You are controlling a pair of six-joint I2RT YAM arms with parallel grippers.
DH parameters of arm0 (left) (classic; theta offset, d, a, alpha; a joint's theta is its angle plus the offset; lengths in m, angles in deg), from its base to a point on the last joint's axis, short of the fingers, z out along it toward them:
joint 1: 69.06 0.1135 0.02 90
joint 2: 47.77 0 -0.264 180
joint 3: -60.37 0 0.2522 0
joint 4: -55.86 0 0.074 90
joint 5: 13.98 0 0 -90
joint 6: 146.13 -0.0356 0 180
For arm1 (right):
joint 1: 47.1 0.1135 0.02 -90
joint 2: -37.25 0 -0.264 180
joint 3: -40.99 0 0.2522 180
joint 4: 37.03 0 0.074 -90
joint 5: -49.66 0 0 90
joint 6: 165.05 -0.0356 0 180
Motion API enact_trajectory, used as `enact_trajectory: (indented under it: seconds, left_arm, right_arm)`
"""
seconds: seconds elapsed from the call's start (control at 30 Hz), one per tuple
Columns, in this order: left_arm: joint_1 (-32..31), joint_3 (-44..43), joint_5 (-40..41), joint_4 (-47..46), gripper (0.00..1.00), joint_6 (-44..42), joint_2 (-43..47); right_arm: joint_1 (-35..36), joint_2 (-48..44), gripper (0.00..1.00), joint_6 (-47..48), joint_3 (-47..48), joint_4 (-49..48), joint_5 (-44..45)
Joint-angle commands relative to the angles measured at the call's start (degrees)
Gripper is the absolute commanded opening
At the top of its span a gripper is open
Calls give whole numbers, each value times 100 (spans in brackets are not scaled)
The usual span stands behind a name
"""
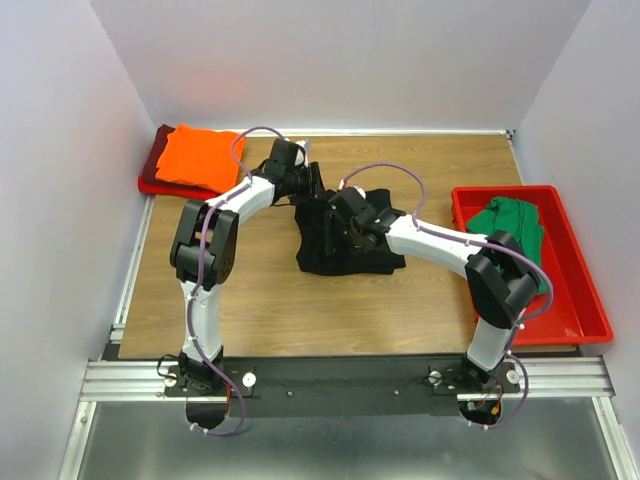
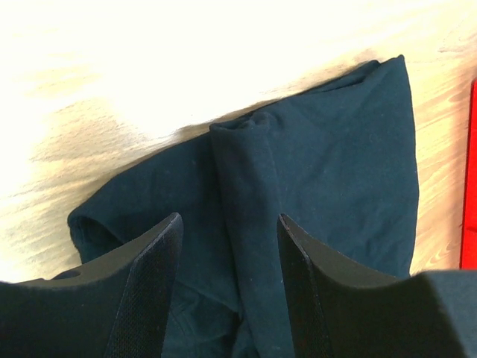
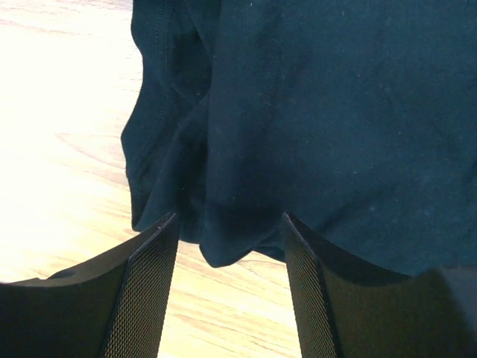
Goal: Fold and stack the t-shirts
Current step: Fold the tshirt
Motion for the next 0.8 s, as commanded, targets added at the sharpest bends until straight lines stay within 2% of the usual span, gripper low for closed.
enact_trajectory:
  seconds: [0.0,0.37,0.67,0.77]
  left_arm:
    - [-54,-153,-93,-31,61,-137,-132]
    - [-107,-302,-119,-58,54,-93,-369]
    - [-212,-662,-260,-58,47,-75,-747]
    - [-221,-829,-321,-5,41,-67,-861]
  right_arm:
    - [170,244,63,-221,35,116,483]
    - [337,578,55,-362,44,143,571]
    - [337,508,24,-388,44,152,686]
    - [337,385,13,-336,35,169,730]
